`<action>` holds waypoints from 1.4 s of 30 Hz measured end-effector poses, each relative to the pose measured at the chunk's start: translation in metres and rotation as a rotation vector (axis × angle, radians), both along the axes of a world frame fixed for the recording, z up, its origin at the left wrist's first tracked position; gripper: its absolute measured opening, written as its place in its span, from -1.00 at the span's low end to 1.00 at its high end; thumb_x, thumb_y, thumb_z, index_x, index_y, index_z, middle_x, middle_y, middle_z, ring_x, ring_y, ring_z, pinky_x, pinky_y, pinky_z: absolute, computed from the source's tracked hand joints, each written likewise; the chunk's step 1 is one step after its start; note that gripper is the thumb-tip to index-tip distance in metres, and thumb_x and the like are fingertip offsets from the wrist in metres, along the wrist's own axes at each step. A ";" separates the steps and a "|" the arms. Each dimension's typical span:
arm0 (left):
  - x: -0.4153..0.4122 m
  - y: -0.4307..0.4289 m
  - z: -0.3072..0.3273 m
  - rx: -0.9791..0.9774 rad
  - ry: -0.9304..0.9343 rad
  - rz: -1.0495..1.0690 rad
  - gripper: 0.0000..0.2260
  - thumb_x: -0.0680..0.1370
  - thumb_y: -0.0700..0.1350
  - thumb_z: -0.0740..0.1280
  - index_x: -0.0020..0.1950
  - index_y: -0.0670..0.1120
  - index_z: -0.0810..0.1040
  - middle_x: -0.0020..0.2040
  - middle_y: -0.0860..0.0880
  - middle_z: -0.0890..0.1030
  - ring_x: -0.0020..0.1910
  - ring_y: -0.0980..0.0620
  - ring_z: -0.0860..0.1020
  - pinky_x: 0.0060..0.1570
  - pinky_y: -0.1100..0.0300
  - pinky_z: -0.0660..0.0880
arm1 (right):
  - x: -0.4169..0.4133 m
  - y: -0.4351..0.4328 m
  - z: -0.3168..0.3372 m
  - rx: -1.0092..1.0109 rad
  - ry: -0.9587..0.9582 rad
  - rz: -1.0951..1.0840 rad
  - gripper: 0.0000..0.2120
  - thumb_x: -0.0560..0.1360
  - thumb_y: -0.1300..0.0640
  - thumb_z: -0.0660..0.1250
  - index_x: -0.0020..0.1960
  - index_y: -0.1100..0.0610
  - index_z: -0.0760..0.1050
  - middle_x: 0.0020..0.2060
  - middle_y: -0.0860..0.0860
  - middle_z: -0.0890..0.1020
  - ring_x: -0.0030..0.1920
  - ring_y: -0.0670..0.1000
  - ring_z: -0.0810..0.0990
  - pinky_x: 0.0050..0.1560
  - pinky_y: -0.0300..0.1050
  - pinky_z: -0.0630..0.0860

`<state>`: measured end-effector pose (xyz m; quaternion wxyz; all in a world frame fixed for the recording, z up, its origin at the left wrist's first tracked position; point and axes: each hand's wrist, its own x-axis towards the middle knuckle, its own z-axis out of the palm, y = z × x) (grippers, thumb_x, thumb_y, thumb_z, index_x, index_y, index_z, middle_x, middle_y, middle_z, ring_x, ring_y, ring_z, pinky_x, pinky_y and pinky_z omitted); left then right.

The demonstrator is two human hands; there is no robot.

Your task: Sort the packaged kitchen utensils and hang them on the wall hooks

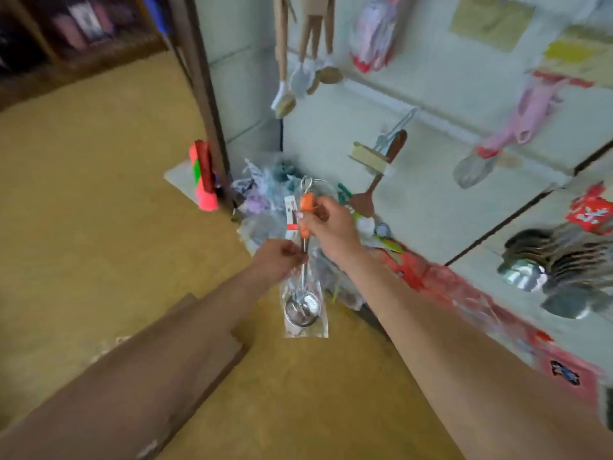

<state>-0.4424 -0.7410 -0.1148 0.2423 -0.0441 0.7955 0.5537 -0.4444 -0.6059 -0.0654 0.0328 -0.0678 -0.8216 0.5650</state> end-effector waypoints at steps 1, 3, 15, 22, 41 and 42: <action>-0.002 -0.033 -0.006 0.008 -0.028 0.055 -0.85 0.44 -0.14 0.49 -0.27 -0.07 0.56 -0.31 -0.12 0.54 -0.33 -0.04 0.47 -0.25 0.12 0.45 | -0.008 -0.032 -0.006 0.004 -0.003 0.048 -0.87 0.50 0.25 0.43 0.04 0.16 0.57 -0.29 -0.10 0.60 -0.35 -0.25 0.56 -0.23 -0.38 0.47; -0.004 -0.095 -0.018 0.040 -0.073 0.168 -0.83 0.48 -0.26 0.46 -0.27 -0.13 0.53 -0.35 -0.14 0.47 -0.42 0.00 0.41 -0.39 0.19 0.37 | -0.021 -0.094 -0.018 0.026 -0.022 0.138 -0.84 0.50 0.28 0.41 0.08 0.23 0.58 -0.28 -0.11 0.59 -0.36 -0.32 0.54 -0.23 -0.44 0.44; 0.018 -0.397 -0.102 0.045 -0.245 0.568 -0.81 0.48 -0.31 0.44 -0.28 -0.12 0.53 -0.35 -0.11 0.49 -0.38 -0.01 0.40 -0.34 0.21 0.36 | -0.055 -0.417 -0.106 0.068 -0.130 0.527 -0.79 0.50 0.27 0.41 0.13 0.23 0.59 -0.12 0.04 0.66 -0.10 0.01 0.62 0.06 0.00 0.56; 0.060 -0.505 -0.178 -0.058 -0.304 0.642 -0.87 0.48 -0.13 0.47 -0.26 -0.08 0.60 -0.36 -0.05 0.56 -0.41 0.04 0.43 -0.34 0.19 0.40 | -0.035 -0.536 -0.185 0.035 -0.282 0.647 -0.85 0.50 0.24 0.41 -0.03 0.02 0.54 -0.29 -0.14 0.63 -0.19 -0.03 0.64 0.03 0.16 0.61; 0.165 -0.487 -0.388 0.096 -0.636 0.780 -0.88 0.52 -0.13 0.45 -0.20 -0.11 0.60 -0.11 -0.21 0.68 -0.17 -0.16 0.68 -0.17 0.07 0.58 | 0.054 -0.556 -0.417 0.263 -0.553 0.732 -0.79 0.49 0.29 0.42 0.12 0.27 0.58 -0.12 0.12 0.67 -0.16 0.03 0.61 -0.09 -0.12 0.58; 0.169 -0.482 -0.398 0.073 -0.653 0.797 -0.87 0.52 -0.13 0.44 -0.22 -0.11 0.59 -0.10 -0.22 0.69 -0.12 -0.19 0.68 -0.16 0.04 0.59 | 0.058 -0.553 -0.425 0.288 -0.569 0.745 -0.77 0.49 0.29 0.43 0.13 0.29 0.57 -0.11 0.12 0.64 -0.14 0.00 0.58 -0.13 -0.20 0.53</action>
